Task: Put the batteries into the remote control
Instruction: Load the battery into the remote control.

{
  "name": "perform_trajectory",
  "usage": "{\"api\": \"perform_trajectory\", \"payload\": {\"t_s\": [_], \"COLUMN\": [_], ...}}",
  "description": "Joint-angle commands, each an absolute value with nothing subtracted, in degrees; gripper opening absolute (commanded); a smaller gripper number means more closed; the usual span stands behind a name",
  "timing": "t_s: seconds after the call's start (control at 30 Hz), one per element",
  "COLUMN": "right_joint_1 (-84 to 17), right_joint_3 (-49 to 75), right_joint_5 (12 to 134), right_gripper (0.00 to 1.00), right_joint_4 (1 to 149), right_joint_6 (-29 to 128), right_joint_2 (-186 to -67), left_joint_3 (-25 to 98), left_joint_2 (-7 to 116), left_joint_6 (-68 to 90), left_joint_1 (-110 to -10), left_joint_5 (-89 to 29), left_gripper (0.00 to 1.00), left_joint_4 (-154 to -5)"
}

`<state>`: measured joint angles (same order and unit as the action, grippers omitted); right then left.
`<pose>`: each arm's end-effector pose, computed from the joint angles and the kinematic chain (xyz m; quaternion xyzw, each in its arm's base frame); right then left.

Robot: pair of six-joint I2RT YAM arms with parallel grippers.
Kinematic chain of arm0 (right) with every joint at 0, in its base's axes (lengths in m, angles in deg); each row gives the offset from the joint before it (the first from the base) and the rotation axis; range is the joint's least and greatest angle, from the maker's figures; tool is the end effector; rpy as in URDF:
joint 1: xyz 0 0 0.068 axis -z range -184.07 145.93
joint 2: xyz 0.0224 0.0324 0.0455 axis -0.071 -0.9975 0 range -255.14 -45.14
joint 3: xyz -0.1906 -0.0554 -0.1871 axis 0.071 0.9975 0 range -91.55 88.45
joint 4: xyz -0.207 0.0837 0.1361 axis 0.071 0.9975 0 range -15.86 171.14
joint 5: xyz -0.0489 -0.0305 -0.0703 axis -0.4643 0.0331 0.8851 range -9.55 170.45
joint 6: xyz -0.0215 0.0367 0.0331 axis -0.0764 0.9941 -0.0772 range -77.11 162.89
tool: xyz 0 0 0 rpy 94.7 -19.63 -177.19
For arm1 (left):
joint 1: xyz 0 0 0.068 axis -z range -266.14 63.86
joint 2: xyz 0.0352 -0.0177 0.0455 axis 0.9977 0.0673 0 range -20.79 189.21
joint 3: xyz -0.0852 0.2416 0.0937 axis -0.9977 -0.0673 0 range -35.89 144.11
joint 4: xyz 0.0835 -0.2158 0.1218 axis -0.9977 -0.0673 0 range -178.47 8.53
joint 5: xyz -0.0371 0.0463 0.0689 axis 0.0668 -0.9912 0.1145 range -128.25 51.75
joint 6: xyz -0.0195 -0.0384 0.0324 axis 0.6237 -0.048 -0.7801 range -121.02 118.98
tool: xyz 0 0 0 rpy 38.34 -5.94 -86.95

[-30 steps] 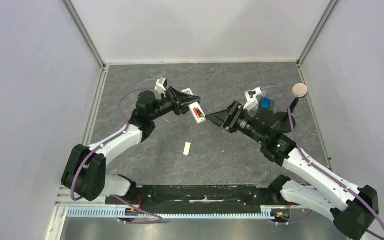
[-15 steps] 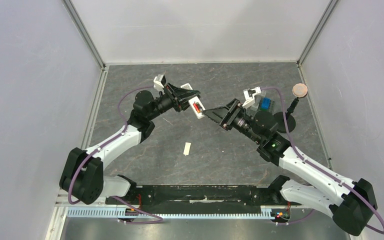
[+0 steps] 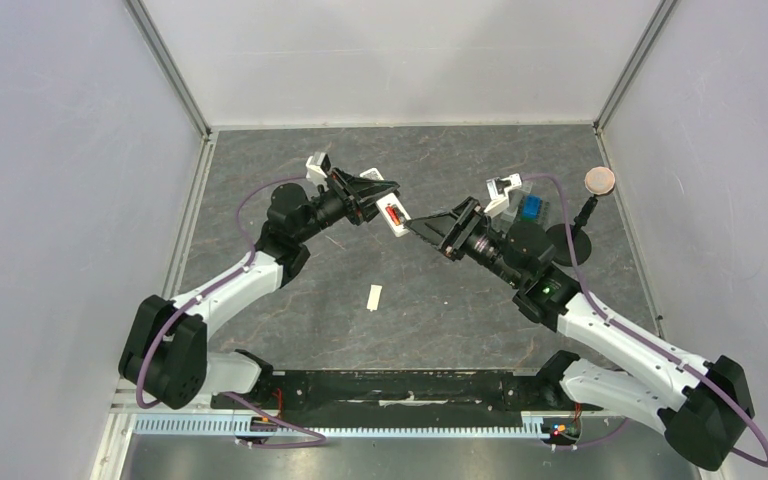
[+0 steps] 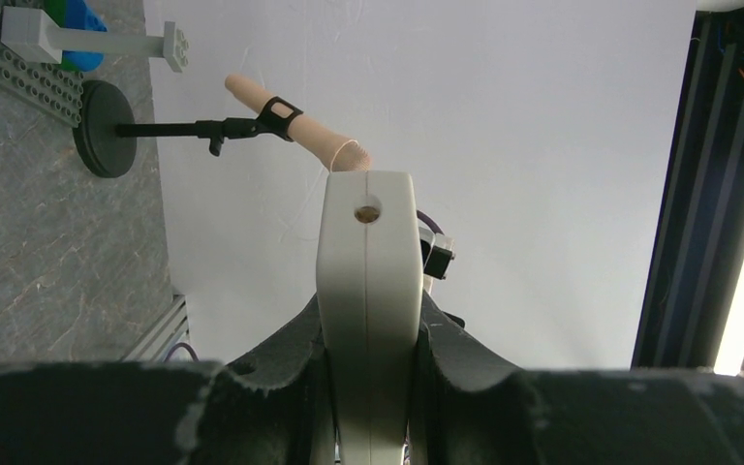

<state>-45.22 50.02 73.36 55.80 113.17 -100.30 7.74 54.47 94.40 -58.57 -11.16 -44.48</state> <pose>0.1706 0.1550 0.3202 0.1320 0.6845 0.6156 0.3675 0.2569 -0.1523 0.3013 -0.2216 0.6397 -0.7070 0.2045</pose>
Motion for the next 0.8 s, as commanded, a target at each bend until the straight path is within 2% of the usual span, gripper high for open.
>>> {"api": "perform_trajectory", "payload": {"t_s": [0.0, 0.23, 0.37, 0.47, 0.77], "right_joint_1": [-45.42, -45.67, -45.84, -45.87, -45.91], "right_joint_3": [48.25, 48.12, 47.34, 47.42, 48.38], "right_joint_5": [75.18, 74.42, 74.17, 74.23, 73.97], "right_gripper": [0.54, 0.62, 0.62, 0.6, 0.46], "right_joint_4": [54.32, 50.51, 50.77, 50.78, 48.94], "right_joint_6": [112.46, 111.86, 111.97, 112.57, 114.87], "right_joint_2": [-97.55, -97.68, -99.68, -100.75, -102.93], "left_joint_3": [7.79, 7.54, 7.44, 7.35, 6.91], "left_joint_2": [52.75, 52.6, 52.46, 52.16, 51.35], "left_joint_6": [96.01, 95.46, 95.39, 95.31, 95.18], "left_joint_1": [-58.03, -58.1, -58.09, -58.1, -58.03], "left_joint_5": [-12.06, -11.87, -11.79, -11.79, -11.87], "left_gripper": [0.02, 0.02, 0.02, 0.02, 0.02], "left_joint_4": [-40.94, -41.6, -41.74, -41.86, -42.12]}}
